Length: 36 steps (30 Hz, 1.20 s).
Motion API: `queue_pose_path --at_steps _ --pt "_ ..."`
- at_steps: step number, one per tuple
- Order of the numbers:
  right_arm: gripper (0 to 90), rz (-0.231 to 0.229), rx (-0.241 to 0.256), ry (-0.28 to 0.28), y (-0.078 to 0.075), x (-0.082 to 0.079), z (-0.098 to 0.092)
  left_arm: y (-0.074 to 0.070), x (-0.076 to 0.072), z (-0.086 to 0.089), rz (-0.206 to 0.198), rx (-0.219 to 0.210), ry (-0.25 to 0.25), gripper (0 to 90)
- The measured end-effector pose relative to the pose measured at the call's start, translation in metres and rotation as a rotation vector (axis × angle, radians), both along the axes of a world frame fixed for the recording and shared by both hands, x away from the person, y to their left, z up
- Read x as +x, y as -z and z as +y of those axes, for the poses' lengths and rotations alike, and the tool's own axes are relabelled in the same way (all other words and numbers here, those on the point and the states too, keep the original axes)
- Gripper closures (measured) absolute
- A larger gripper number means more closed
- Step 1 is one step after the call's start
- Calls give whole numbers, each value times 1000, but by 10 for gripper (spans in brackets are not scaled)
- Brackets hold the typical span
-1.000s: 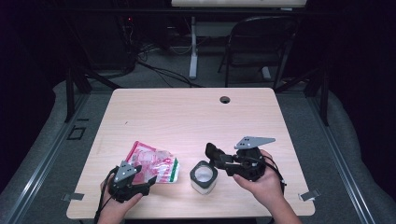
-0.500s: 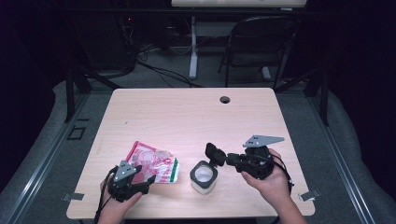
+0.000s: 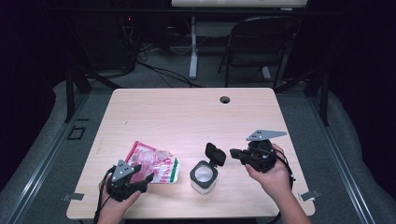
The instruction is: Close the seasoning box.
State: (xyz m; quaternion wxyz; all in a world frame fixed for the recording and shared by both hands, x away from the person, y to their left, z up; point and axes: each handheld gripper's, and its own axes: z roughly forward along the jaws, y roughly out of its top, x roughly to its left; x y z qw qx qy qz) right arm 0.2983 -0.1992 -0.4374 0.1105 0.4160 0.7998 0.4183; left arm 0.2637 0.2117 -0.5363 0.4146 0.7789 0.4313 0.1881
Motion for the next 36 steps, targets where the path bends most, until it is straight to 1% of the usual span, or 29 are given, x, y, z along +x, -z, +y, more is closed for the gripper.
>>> queue_pose_path --at_steps 4,7,13,15,19,23,26,27,28,30,33,36 --pt "900 10 -1 18 4 9 -1 0 0 0 0 0 -2 389" --pt "900 26 -11 22 7 16 -2 -1 0 1 -1 -1 -2 390" --pt "900 41 -6 38 13 23 -1 -1 0 1 -3 -1 -3 394" --pt "900 43 -17 32 13 25 -1 0 0 2 -5 -3 -2 396" --pt "900 45 -5 38 15 27 1 0 1 1 -5 -2 -3 396" --pt "900 49 -17 29 16 28 3 0 1 1 -5 -4 -6 396" --pt "900 53 -8 34 16 28 5 0 1 2 -5 -5 -8 396" --pt "900 49 -20 21 16 29 5 0 1 2 -5 -5 -9 396" --pt "900 49 -10 25 16 29 6 0 1 2 -5 -5 -9 396" --pt "900 49 -15 17 15 30 7 0 1 2 -6 -2 -7 396" --pt "900 49 -8 21 15 29 10 0 1 1 -4 -2 -7 396" --pt "900 49 -6 14 15 29 13 0 1 1 -5 1 -6 396"
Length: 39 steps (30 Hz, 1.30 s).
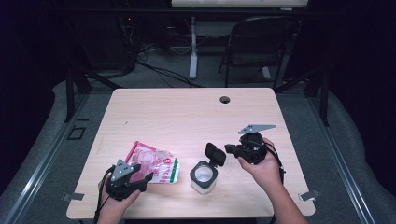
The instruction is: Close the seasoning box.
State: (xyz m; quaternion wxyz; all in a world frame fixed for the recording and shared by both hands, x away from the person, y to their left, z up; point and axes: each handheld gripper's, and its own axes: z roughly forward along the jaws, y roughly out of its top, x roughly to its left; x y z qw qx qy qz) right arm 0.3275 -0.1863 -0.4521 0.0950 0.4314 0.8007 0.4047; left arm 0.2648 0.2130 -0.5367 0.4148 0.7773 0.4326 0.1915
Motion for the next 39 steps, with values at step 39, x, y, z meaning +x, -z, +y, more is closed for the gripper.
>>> queue_pose_path --at_steps 39 --pt "900 -26 -11 -77 -2 -15 24 0 0 1 0 -5 -10 396"
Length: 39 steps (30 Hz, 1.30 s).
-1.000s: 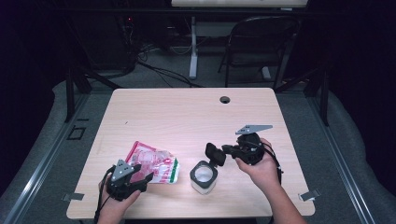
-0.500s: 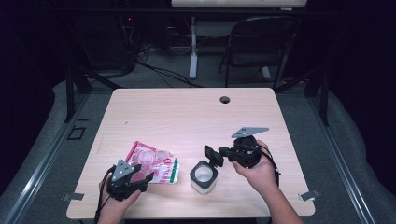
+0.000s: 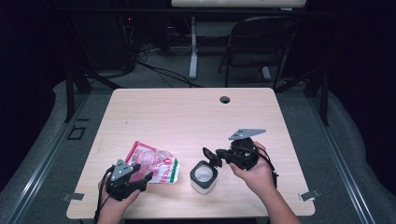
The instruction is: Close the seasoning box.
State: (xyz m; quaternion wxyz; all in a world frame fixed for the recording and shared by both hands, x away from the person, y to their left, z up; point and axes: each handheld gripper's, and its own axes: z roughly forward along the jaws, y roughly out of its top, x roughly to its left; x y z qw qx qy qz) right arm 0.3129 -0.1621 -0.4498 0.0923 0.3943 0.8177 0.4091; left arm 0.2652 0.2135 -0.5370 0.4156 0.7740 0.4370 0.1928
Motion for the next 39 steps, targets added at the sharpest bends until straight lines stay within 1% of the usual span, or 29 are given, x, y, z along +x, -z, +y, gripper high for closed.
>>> queue_pose_path --at_steps 8,15,20,23,24,30,32,36,39 --pt "900 2 3 -1 1 -2 3 0 0 0 -2 1 0 396" --pt "900 0 -6 -15 0 -3 5 -1 0 1 -1 3 -2 396" --pt "900 -3 -2 -22 0 -4 7 0 0 1 -1 1 0 396" --pt "900 -5 6 -21 0 -5 8 0 0 1 -1 -1 -5 396" --pt "900 -4 0 -22 -1 -6 8 0 0 1 -2 -2 -4 396" --pt "900 -8 7 -30 0 -9 11 -1 0 1 -5 -7 -4 396" --pt "900 -9 2 -38 0 -11 12 -1 0 1 -5 -6 -4 396" --pt "900 -12 10 -43 2 -13 15 -1 0 1 -4 -5 -2 396" --pt "900 -3 5 -52 4 -14 18 -1 0 2 -5 -7 -4 396"
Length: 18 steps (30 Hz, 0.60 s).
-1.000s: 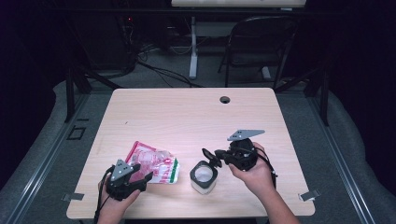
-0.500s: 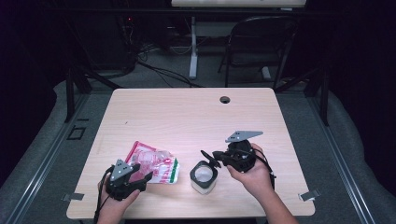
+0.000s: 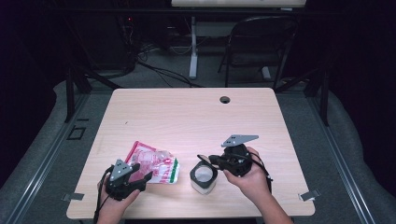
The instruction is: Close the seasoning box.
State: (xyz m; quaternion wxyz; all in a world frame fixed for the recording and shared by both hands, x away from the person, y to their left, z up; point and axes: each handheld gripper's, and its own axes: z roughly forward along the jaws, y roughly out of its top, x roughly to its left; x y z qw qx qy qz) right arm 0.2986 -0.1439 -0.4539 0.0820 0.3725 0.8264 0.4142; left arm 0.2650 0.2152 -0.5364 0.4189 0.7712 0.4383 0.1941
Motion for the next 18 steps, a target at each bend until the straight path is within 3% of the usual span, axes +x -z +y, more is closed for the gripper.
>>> queue_pose_path --at_steps 9,18 --pt "900 16 -13 -20 13 -6 8 0 0 0 0 -4 -2 396" --pt "880 17 -8 -33 14 -9 9 0 0 0 -1 -3 -3 396"
